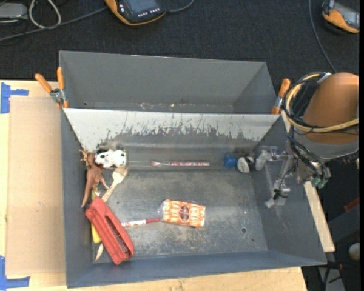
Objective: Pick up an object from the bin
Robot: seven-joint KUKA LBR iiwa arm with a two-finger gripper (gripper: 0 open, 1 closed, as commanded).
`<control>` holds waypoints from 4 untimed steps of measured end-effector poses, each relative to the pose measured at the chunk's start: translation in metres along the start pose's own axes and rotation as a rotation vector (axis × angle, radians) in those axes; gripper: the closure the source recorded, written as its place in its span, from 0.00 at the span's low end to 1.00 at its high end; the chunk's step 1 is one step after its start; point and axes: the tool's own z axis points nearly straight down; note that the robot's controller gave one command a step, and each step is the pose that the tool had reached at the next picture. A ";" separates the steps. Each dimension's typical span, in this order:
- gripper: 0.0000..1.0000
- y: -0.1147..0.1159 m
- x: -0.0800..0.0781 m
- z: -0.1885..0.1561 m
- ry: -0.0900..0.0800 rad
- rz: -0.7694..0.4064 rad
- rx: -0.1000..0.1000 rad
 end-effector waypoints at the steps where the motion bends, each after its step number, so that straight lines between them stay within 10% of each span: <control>1: 0.00 0.001 -0.002 -0.004 -0.007 -0.004 0.002; 3: 0.00 0.077 0.023 0.076 -0.008 -0.037 0.003; 4: 0.00 0.121 0.000 0.081 -0.017 -0.133 0.001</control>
Offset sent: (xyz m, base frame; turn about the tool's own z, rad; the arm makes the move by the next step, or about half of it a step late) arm 0.0026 0.0506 -0.0129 0.0422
